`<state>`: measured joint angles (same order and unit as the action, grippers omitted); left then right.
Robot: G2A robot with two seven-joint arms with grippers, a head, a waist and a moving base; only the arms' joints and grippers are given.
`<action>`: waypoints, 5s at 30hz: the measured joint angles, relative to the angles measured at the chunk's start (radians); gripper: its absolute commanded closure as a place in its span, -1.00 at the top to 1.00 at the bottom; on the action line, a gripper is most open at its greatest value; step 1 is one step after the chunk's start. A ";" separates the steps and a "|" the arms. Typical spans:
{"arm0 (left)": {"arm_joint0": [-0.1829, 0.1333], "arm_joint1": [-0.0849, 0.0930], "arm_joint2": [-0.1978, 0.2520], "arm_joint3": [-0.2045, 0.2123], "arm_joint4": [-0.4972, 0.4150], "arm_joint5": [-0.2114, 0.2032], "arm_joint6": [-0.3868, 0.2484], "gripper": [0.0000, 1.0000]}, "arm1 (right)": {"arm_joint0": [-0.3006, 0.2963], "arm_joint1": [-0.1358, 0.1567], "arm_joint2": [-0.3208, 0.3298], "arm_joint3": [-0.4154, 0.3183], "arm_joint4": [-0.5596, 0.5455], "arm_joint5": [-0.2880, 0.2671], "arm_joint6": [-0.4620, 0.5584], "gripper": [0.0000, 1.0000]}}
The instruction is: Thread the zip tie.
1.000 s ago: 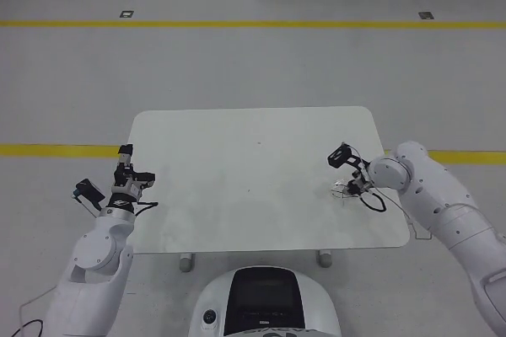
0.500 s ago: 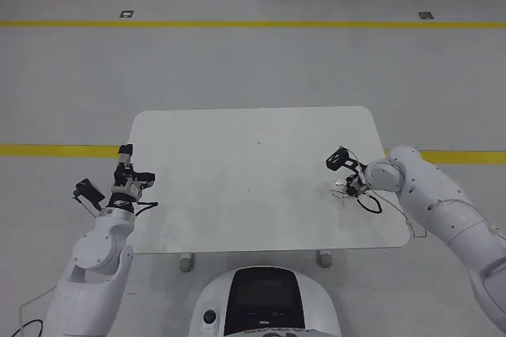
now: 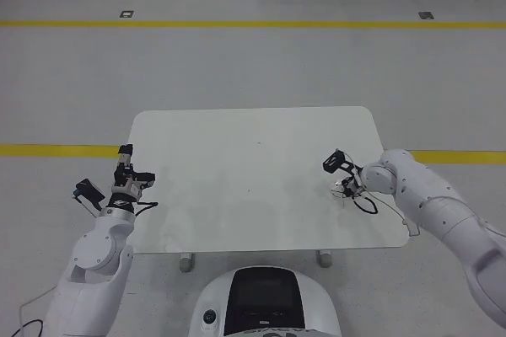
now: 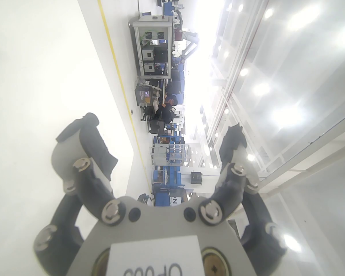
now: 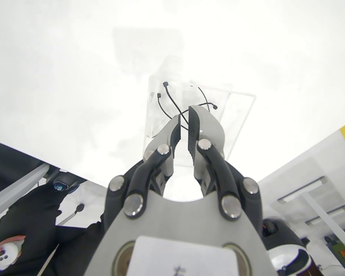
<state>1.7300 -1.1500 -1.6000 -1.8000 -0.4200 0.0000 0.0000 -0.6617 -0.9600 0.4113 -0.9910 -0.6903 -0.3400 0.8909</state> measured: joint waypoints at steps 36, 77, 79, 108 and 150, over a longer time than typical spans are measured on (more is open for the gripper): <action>0.000 0.000 0.000 0.000 0.000 0.000 0.000 1.00 | 0.106 -0.052 -0.220 0.132 0.126 0.000 -0.076 -0.70; 0.000 0.000 0.000 0.000 0.000 0.000 0.000 1.00 | 0.137 -0.073 -0.241 0.171 0.146 0.000 -0.044 -1.00; 0.000 0.000 0.000 0.000 0.000 0.000 0.000 1.00 | 0.141 -0.068 -0.241 0.163 0.143 0.000 -0.047 -1.00; 0.000 0.000 0.000 0.000 0.000 0.000 0.000 1.00 | 0.125 0.276 -0.234 -0.267 0.435 0.000 -0.319 -1.00; 0.000 0.000 0.000 0.000 0.000 0.000 0.000 1.00 | -0.292 0.345 0.058 -0.417 0.932 0.000 -0.662 -1.00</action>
<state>1.7300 -1.1500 -1.6000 -1.8000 -0.4200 0.0000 0.0000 -0.9538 -0.6154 0.4693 -1.4079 0.2417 -0.3396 0.2291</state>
